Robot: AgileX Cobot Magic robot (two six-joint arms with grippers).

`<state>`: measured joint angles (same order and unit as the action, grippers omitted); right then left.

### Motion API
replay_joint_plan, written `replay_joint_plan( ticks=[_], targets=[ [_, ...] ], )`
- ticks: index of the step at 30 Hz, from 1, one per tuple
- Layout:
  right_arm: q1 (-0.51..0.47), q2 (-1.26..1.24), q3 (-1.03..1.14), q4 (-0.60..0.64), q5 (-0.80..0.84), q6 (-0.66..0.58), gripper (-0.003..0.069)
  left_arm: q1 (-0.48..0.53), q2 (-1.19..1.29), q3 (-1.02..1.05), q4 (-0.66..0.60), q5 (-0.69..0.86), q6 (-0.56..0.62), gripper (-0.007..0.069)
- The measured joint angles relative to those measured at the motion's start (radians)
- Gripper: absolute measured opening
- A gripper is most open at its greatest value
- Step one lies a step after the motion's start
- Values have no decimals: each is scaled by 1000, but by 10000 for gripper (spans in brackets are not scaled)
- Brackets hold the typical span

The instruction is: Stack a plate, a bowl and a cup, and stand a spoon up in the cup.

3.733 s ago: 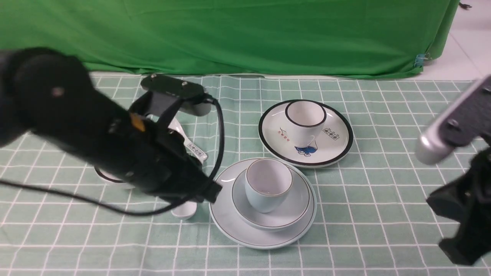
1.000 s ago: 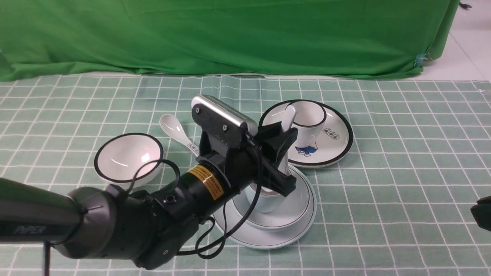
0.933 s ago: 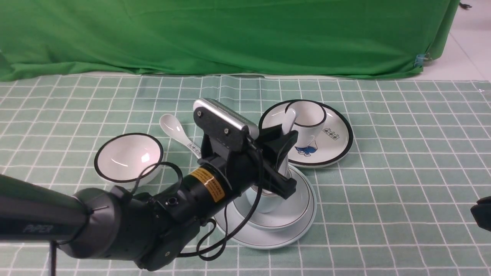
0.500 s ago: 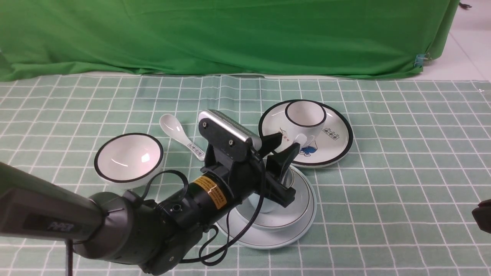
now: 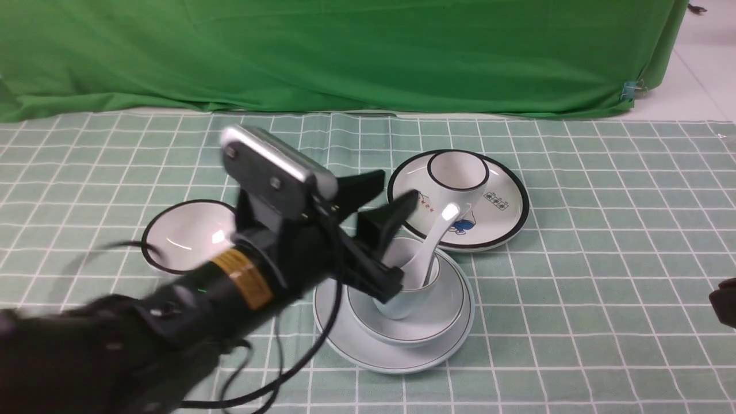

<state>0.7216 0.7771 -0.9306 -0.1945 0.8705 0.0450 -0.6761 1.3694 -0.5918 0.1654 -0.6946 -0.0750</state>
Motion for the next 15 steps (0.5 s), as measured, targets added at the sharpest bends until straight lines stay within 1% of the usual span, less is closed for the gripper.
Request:
replay_joint_plan(
  ticks=[1,3,5,8,10,11,12,13,15],
  targets=[
    [0,0,-1,0,-1,0,90,0,-64,0,0,76,-4,206],
    [0,0,-1,0,-1,0,90,0,-238,0,0,282,-16,99],
    [0,0,-1,0,0,0,90,0,-364,1,0,421,-24,41],
    [0,0,-1,0,3,11,77,0,-614,33,0,631,-30,8],
    [0,0,-1,0,3,21,48,0,-737,71,0,695,-30,6],
    [0,0,-1,0,3,22,44,0,-750,76,0,695,-30,6],
    [0,0,-1,0,3,25,25,0,-838,113,0,718,-30,6],
    [0,0,-1,0,3,26,20,0,-914,150,0,731,-32,6],
    [0,0,-1,0,4,27,20,0,-967,180,0,739,-32,6]
  ],
)
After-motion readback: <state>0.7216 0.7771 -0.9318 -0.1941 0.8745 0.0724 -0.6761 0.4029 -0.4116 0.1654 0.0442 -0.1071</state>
